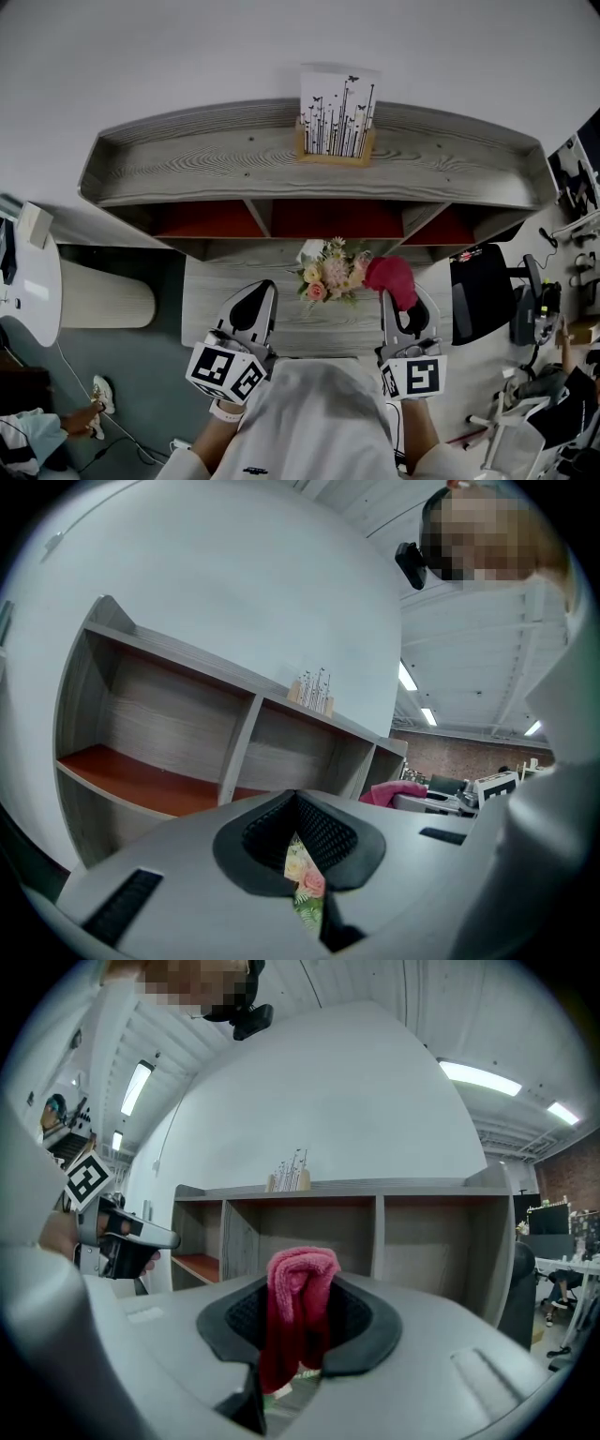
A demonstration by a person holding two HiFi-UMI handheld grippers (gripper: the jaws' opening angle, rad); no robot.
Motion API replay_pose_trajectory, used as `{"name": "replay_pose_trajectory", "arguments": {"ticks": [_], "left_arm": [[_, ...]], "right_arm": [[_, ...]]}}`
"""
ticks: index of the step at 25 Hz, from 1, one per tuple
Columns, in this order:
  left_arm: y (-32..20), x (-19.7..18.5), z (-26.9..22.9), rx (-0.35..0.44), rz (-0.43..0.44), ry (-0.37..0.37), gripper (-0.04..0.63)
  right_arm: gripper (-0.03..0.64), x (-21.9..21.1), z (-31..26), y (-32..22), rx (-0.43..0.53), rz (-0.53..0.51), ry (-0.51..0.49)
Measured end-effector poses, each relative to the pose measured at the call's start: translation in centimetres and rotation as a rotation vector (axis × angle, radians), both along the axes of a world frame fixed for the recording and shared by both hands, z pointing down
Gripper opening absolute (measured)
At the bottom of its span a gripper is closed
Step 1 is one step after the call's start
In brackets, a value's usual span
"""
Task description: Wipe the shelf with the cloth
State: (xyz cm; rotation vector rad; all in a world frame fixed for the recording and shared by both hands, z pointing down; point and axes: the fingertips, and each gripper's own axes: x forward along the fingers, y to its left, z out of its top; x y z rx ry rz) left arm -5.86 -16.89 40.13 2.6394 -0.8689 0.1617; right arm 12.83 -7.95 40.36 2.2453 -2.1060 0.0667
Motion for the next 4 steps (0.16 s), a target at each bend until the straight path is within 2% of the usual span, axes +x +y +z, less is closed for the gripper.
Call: {"name": "replay_pose_trajectory", "arguments": {"ticks": [4], "left_arm": [[0.15, 0.16, 0.12, -0.006, -0.004, 0.003, 0.006]], "right_arm": [[0.121, -0.82, -0.78, -0.39, 0.005, -0.037, 0.016]]}}
